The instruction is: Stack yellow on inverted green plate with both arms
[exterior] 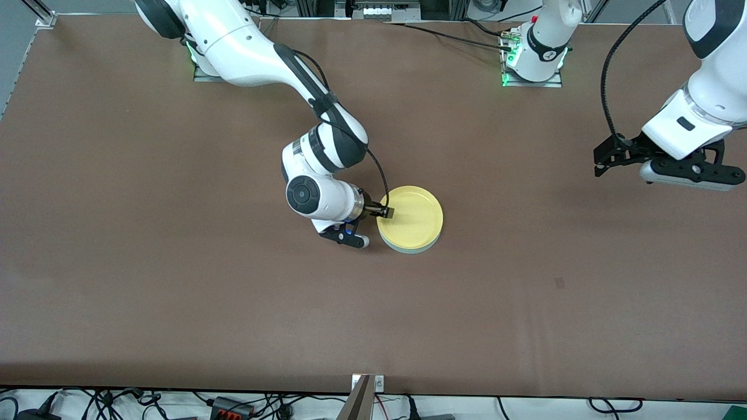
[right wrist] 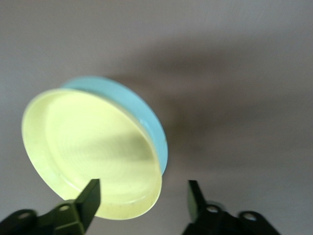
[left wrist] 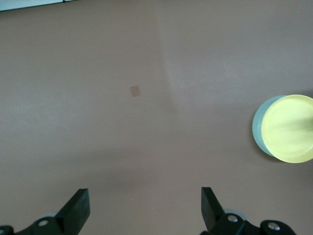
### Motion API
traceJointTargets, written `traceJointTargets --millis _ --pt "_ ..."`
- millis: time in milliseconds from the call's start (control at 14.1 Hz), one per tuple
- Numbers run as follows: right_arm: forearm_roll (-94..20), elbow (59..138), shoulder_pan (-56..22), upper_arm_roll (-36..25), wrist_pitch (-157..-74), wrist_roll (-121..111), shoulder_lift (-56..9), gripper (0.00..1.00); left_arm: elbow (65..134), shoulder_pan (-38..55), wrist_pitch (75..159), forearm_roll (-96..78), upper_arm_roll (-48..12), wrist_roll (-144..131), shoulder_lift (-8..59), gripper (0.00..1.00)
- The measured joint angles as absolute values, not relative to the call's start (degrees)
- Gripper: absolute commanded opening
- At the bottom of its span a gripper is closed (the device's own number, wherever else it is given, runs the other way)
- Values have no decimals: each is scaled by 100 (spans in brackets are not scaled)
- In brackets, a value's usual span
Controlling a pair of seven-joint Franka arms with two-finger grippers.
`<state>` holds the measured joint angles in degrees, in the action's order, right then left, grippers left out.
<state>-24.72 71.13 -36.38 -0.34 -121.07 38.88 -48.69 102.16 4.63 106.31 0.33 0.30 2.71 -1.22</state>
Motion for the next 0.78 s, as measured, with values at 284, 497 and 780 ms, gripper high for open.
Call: traceJointTargets --millis 284,497,780 --pt "-1260 7091 -3307 -222 -11468 3777 -4299 100 10621 455 10734 33 61 277 -303 100" --pt "-577 7088 -2952 -273 -10735 3033 -3860 100 10638 470 10714 33 43 277 -307 100" --pt "-508 7086 -2184 -311 -10186 2269 -3368 100 10636 473 10706 34 38 277 -329 100"
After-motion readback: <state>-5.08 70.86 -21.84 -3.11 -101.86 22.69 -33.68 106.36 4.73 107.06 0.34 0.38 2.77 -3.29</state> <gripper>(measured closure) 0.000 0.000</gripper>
